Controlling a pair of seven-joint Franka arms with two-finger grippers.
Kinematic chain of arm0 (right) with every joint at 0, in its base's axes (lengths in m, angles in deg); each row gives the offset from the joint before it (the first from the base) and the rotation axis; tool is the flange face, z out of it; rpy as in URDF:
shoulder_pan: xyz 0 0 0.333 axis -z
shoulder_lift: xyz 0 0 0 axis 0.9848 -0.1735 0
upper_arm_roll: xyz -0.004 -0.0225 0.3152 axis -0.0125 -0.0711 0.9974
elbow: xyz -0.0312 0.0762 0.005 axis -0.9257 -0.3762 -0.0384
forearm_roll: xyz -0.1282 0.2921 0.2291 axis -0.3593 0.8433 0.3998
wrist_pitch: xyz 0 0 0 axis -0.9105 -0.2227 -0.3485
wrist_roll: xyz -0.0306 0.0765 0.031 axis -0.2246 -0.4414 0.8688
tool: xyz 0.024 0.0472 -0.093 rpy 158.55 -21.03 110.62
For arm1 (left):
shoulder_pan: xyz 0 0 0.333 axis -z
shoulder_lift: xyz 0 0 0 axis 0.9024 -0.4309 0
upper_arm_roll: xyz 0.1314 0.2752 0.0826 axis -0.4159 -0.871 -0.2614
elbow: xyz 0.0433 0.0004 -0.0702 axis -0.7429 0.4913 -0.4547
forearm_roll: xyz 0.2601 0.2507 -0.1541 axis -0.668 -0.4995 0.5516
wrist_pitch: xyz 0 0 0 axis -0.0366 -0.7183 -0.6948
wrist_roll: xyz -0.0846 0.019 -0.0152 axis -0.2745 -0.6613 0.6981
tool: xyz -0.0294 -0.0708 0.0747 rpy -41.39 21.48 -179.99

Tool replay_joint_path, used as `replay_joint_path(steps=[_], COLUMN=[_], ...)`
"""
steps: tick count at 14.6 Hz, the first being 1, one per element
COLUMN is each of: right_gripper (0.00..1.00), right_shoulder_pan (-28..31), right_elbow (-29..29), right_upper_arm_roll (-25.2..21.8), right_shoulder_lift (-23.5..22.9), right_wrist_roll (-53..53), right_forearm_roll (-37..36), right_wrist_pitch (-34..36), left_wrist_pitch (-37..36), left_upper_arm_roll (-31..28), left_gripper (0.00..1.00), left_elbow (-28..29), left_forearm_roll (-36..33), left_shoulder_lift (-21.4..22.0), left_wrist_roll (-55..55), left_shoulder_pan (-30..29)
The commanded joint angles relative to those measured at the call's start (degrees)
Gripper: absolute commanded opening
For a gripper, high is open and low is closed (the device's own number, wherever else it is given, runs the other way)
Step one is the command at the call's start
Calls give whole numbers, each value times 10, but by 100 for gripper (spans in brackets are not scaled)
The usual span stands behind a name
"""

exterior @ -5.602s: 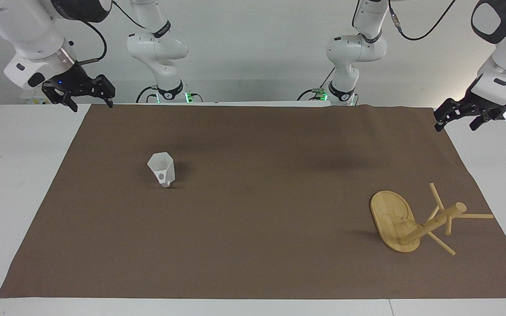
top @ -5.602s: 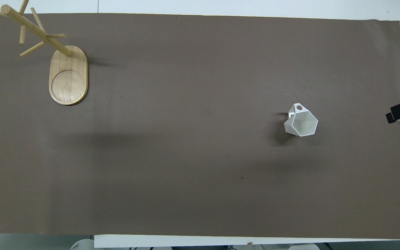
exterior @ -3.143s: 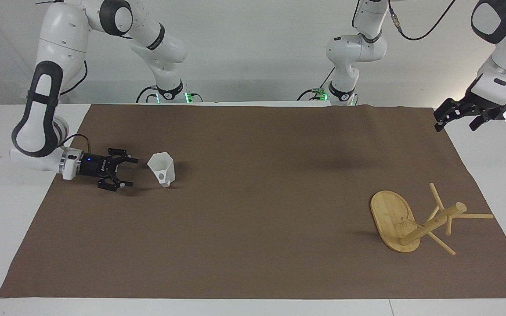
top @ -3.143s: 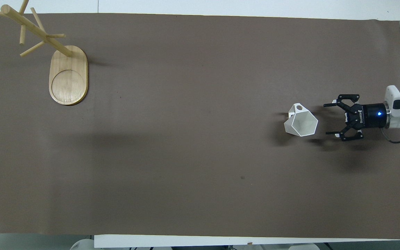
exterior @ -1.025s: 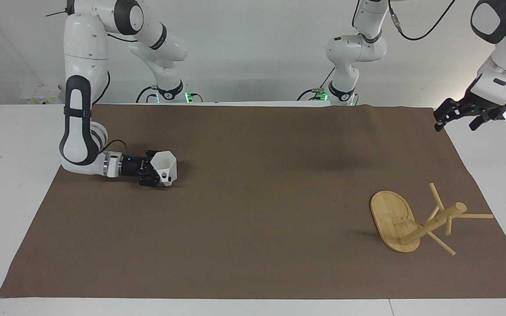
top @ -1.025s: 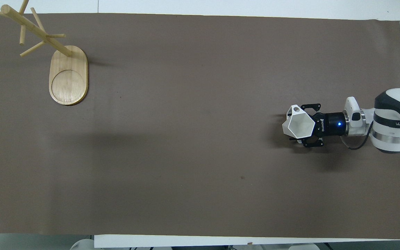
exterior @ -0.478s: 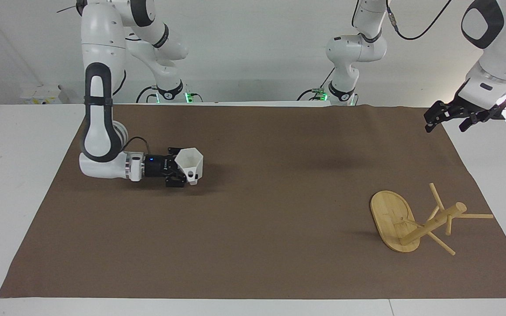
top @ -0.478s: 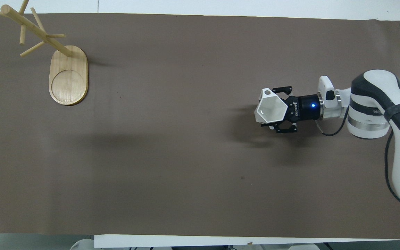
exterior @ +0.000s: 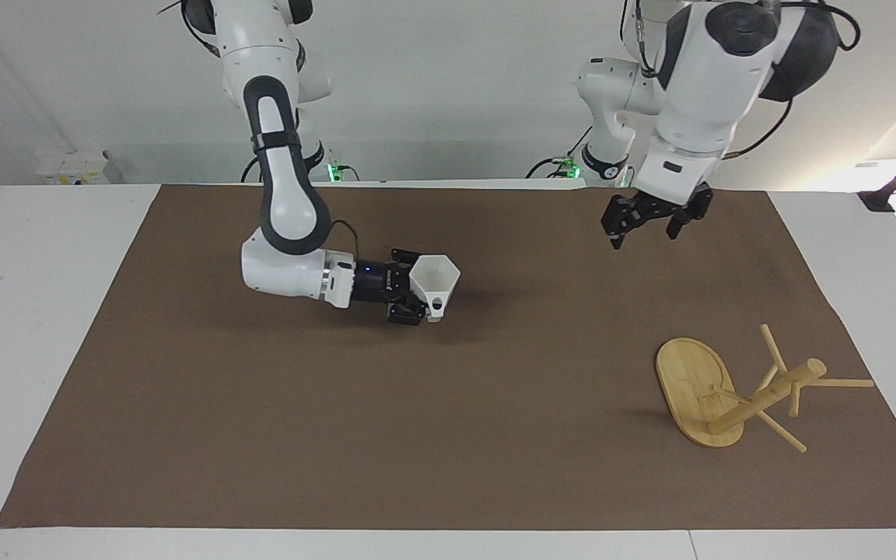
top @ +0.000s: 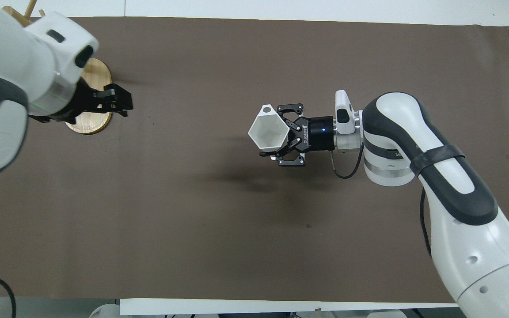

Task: Hang cup on rack
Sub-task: 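Grasp the mug with the left gripper from the right gripper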

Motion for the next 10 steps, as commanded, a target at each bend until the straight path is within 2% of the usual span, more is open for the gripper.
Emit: replay_joint_path(steps=[1, 3, 6, 10], right_gripper=[38, 38, 38, 38], right_shoulder_pan=[-45, -68, -70, -70], right_elbow=[4, 5, 5, 5], right_upper_arm_roll=[-3, -3, -3, -3], right_shoulder_lift=[34, 35, 35, 35], right_wrist_roll=[-53, -56, -56, -57], right_forearm_roll=[13, 41, 43, 43], right_wrist_pitch=[-66, -87, -101, -102], left_wrist_pitch=[45, 52, 46, 52], left_upper_arm_roll=[-11, -10, -11, -7], left_gripper=[100, 100, 100, 100], left_elbow=[-6, -25, -33, -12], left_forearm_roll=[20, 35, 79, 82], left_shoulder_lift=[-40, -57, -61, -55], left_wrist_roll=[-96, -131, -146, -154], left_shoulder_pan=[60, 83, 92, 102])
